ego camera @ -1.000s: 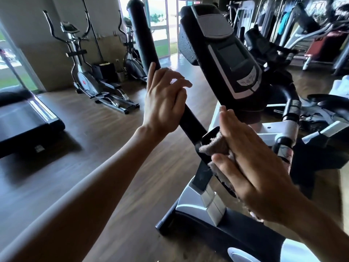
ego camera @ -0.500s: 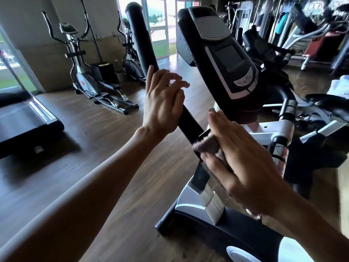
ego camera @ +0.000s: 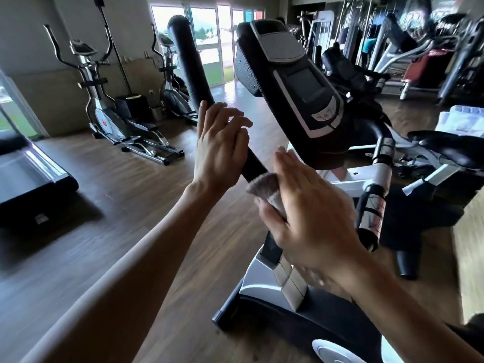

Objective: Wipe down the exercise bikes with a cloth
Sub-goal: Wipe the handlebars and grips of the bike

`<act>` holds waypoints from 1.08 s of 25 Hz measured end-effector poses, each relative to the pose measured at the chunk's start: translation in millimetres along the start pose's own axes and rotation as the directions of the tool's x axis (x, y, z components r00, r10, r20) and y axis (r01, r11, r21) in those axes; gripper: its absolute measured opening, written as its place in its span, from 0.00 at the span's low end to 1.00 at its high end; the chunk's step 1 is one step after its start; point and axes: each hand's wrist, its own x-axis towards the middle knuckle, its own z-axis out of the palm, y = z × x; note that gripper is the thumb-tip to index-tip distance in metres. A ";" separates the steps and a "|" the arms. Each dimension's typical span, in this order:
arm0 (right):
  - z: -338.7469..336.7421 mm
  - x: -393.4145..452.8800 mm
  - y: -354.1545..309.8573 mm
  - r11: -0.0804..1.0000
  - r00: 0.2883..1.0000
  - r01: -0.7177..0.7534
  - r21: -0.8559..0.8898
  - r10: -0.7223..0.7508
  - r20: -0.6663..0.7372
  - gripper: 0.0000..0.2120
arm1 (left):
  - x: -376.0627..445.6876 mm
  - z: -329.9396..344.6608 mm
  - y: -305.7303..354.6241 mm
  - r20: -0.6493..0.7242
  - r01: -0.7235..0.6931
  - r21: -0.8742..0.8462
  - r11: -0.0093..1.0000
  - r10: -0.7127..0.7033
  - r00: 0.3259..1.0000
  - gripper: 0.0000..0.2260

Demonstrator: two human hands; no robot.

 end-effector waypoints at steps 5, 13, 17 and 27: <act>1.3 -6.0 -2.7 1.000 1.000 0.021 0.008 -0.021 -0.022 0.34 | -3.6 -2.8 0.7 0.008 -0.012 0.007 1.000 0.012 1.000 0.15; -16.6 -71.1 54.1 0.867 0.940 -0.016 0.499 0.183 -0.288 0.16 | -3.4 -11.4 76.5 0.232 0.313 -0.100 0.944 -0.284 0.931 0.16; -10.4 -66.3 85.8 0.772 0.874 -0.474 0.424 0.471 0.118 0.35 | -7.7 -0.6 114.0 0.436 0.264 0.014 0.964 -0.243 0.867 0.12; 5.5 -74.9 89.3 0.968 0.975 -0.202 0.150 0.213 -0.060 0.25 | -7.7 -5.2 128.6 0.479 0.280 0.180 0.943 -0.333 0.812 0.15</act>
